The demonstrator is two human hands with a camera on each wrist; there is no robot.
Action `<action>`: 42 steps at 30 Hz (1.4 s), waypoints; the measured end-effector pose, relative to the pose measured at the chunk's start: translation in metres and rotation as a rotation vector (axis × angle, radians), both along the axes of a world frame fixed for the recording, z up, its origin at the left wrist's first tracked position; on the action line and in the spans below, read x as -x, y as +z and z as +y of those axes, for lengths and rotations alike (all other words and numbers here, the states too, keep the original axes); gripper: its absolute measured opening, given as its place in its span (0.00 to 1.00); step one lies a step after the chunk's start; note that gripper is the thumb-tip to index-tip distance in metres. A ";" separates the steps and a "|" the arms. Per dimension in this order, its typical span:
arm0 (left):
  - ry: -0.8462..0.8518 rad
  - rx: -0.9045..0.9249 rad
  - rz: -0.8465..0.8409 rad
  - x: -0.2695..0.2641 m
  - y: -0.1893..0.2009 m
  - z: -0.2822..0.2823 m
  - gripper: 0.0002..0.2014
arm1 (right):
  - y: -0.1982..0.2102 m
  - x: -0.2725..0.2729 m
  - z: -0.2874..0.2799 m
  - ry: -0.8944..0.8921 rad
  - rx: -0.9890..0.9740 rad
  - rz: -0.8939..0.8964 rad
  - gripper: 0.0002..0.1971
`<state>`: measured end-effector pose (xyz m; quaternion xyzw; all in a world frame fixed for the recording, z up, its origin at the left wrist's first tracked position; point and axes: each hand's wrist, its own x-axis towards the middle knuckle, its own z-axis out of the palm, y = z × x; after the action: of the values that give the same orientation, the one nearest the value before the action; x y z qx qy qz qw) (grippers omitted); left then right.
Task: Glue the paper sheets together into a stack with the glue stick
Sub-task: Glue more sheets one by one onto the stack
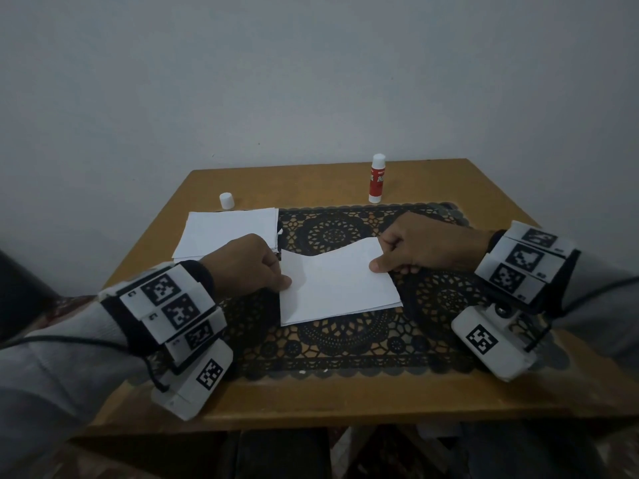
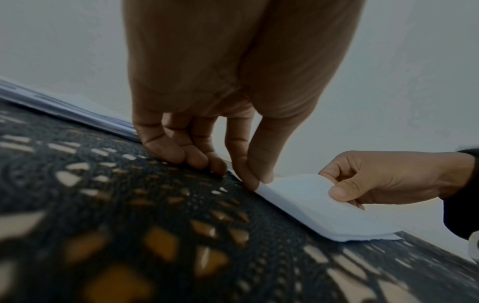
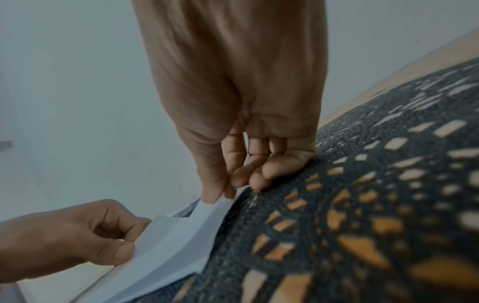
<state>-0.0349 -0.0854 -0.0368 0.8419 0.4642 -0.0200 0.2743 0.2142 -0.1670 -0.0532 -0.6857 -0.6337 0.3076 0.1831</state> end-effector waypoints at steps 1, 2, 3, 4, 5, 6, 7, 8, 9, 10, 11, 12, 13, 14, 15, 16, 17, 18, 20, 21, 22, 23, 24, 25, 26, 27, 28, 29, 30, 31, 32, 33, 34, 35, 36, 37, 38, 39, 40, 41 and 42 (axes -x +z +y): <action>0.000 0.000 0.002 0.000 0.000 0.000 0.19 | 0.000 0.000 0.000 0.002 -0.002 -0.002 0.15; 0.000 -0.001 0.003 0.000 -0.001 0.000 0.19 | 0.000 0.000 0.000 0.003 -0.006 -0.004 0.15; 0.000 -0.004 0.002 -0.001 -0.001 0.000 0.19 | 0.000 0.001 -0.001 0.003 -0.010 -0.007 0.16; -0.001 -0.006 0.002 -0.001 -0.001 0.000 0.18 | 0.000 0.001 -0.001 0.001 -0.014 -0.012 0.16; -0.001 -0.008 0.004 -0.001 -0.001 0.000 0.18 | 0.000 0.002 -0.001 0.001 -0.017 -0.018 0.16; -0.002 -0.009 0.006 -0.001 0.000 0.000 0.18 | 0.000 0.003 -0.001 0.001 -0.018 -0.026 0.16; -0.002 -0.012 0.009 -0.001 -0.001 0.001 0.17 | 0.001 0.003 -0.002 0.002 -0.018 -0.033 0.16; -0.003 -0.015 0.012 -0.001 -0.001 0.001 0.17 | 0.001 0.004 -0.002 0.003 -0.019 -0.042 0.16; -0.005 -0.019 0.014 -0.001 -0.001 0.001 0.16 | 0.001 0.004 -0.002 0.003 -0.021 -0.055 0.16; -0.008 -0.022 0.017 -0.001 -0.001 0.001 0.16 | 0.001 0.004 -0.002 0.001 -0.027 -0.070 0.16; -0.009 -0.027 0.021 -0.001 -0.002 0.001 0.15 | 0.001 0.005 -0.002 -0.002 -0.035 -0.091 0.17; -0.010 -0.033 0.026 -0.001 -0.003 0.001 0.14 | 0.001 0.006 -0.001 -0.004 -0.043 -0.114 0.17; -0.012 -0.043 0.033 -0.002 -0.003 0.001 0.14 | 0.001 0.007 -0.001 -0.004 -0.047 -0.139 0.17; -0.017 -0.061 0.044 -0.002 -0.003 0.001 0.13 | 0.000 0.008 0.000 -0.004 -0.046 -0.171 0.17; -0.025 -0.086 0.059 -0.003 -0.003 0.001 0.13 | 0.000 0.009 0.001 -0.005 -0.042 -0.209 0.17; -0.035 -0.118 0.076 -0.004 -0.003 0.000 0.12 | -0.001 0.010 0.002 -0.012 -0.032 -0.248 0.17; -0.040 -0.154 0.093 -0.005 -0.003 -0.001 0.12 | -0.001 0.011 0.002 -0.020 -0.020 -0.287 0.18; -0.040 -0.193 0.107 -0.005 -0.003 -0.003 0.13 | 0.000 0.012 0.002 -0.028 -0.004 -0.326 0.20; -0.040 -0.260 0.107 -0.005 -0.005 -0.007 0.24 | 0.001 0.015 0.001 -0.050 0.032 -0.409 0.23; -0.055 -0.293 0.105 -0.004 -0.006 -0.010 0.33 | 0.002 0.017 0.001 -0.064 0.039 -0.459 0.23; -0.081 -0.325 0.114 -0.003 -0.007 -0.012 0.40 | 0.004 0.020 0.000 -0.075 0.035 -0.507 0.22; -0.121 -0.350 0.141 -0.002 -0.007 -0.015 0.42 | 0.005 0.022 -0.002 -0.077 0.017 -0.545 0.21; -0.174 -0.365 0.181 -0.002 -0.007 -0.018 0.41 | 0.008 0.027 -0.004 -0.070 -0.009 -0.580 0.19; -0.232 -0.369 0.228 -0.002 -0.007 -0.021 0.36 | 0.011 0.033 -0.008 -0.045 -0.041 -0.624 0.17; -0.279 -0.365 0.271 -0.002 -0.006 -0.023 0.32 | 0.014 0.042 -0.014 -0.002 -0.063 -0.674 0.15; -0.313 -0.358 0.308 -0.002 -0.006 -0.024 0.30 | 0.017 0.052 -0.021 0.068 -0.050 -0.716 0.16; -0.339 -0.355 0.340 -0.002 -0.006 -0.024 0.29 | 0.018 0.062 -0.028 0.156 0.011 -0.733 0.24; -0.360 -0.350 0.364 -0.002 -0.006 -0.024 0.29 | 0.016 0.075 -0.036 0.254 0.112 -0.726 0.35; -0.377 -0.343 0.381 -0.002 -0.006 -0.023 0.30 | 0.014 0.088 -0.046 0.354 0.221 -0.714 0.45; -0.390 -0.337 0.391 -0.002 -0.006 -0.022 0.30 | 0.010 0.098 -0.055 0.442 0.291 -0.710 0.50; -0.401 -0.336 0.397 -0.002 -0.007 -0.021 0.31 | 0.006 0.102 -0.061 0.493 0.316 -0.709 0.53; -0.409 -0.337 0.403 -0.002 -0.007 -0.021 0.31 | 0.004 0.101 -0.064 0.504 0.324 -0.703 0.53; -0.415 -0.335 0.409 -0.001 -0.007 -0.020 0.31 | 0.004 0.094 -0.064 0.478 0.331 -0.699 0.53; -0.418 -0.330 0.416 -0.001 -0.007 -0.020 0.31 | 0.005 0.085 -0.060 0.432 0.346 -0.706 0.52; -0.421 -0.327 0.422 -0.001 -0.007 -0.020 0.31 | 0.008 0.077 -0.055 0.379 0.361 -0.721 0.51; -0.422 -0.326 0.427 -0.001 -0.007 -0.021 0.31 | 0.010 0.070 -0.051 0.338 0.379 -0.737 0.51; -0.421 -0.324 0.431 -0.002 -0.007 -0.022 0.31 | 0.010 0.067 -0.051 0.319 0.395 -0.751 0.51; -0.417 -0.322 0.437 -0.003 -0.006 -0.023 0.31 | 0.010 0.068 -0.053 0.324 0.405 -0.755 0.52; -0.415 -0.320 0.446 -0.004 -0.006 -0.024 0.31 | 0.009 0.071 -0.058 0.360 0.404 -0.752 0.52; -0.416 -0.321 0.457 -0.005 -0.005 -0.025 0.31 | 0.008 0.077 -0.064 0.418 0.401 -0.746 0.53; -0.420 -0.322 0.469 -0.006 -0.005 -0.025 0.31 | 0.008 0.081 -0.070 0.471 0.405 -0.741 0.53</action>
<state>-0.0291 -0.1102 -0.0418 0.9240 0.3284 -0.1955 0.0138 0.1330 -0.2368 -0.0454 -0.6089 -0.7217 0.1931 -0.2666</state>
